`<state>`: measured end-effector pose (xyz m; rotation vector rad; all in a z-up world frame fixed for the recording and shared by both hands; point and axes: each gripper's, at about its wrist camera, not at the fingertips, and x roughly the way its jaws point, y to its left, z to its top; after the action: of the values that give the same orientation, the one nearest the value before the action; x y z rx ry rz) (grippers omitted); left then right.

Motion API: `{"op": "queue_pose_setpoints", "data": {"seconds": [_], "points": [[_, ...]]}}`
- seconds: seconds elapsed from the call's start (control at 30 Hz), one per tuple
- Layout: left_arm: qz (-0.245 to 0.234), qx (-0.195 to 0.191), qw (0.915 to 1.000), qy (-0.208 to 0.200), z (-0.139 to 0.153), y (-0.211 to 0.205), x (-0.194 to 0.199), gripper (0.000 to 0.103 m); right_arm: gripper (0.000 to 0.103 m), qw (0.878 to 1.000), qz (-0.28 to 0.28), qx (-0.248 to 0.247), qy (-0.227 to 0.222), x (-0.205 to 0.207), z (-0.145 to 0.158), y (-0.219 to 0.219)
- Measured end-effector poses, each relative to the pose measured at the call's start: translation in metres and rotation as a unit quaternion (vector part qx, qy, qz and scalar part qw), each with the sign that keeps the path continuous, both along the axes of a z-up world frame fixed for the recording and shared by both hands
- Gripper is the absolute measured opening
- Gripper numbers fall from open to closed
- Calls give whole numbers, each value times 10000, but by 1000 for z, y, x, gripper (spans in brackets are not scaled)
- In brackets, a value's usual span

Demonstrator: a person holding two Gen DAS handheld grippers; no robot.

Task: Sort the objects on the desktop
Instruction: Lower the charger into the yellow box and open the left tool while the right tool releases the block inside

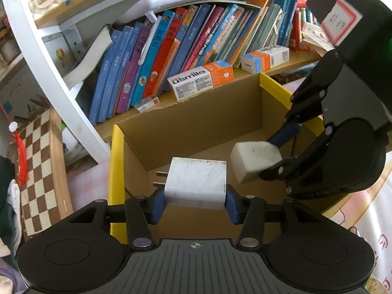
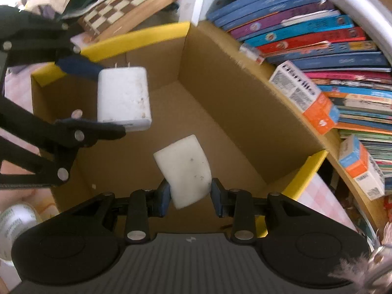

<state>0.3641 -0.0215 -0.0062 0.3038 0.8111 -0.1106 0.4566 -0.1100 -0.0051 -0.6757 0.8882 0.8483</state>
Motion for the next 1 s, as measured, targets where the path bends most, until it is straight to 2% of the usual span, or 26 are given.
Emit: {"op": "queue_pose_setpoints", "data": {"seconds": [0.1,0.23,0.37,0.77,1.0], "points": [[32,-31,9998,178,-7,2,8,48,32,9996,189,-157,105,8,-6,7],[83,-114,9985,523,-17,5,19,48,32,9965,610,-570,6,12,-14,21],[103,-116,9970,756,-24,6,28,48,33,9938,782,-790,93,15,-22,31],[151,-144,9954,931,-30,7,34,49,33,9906,967,-942,227,16,-31,35],[22,-190,9951,965,-30,0,28,49,33,9865,1210,-1076,255,15,-36,36]]}}
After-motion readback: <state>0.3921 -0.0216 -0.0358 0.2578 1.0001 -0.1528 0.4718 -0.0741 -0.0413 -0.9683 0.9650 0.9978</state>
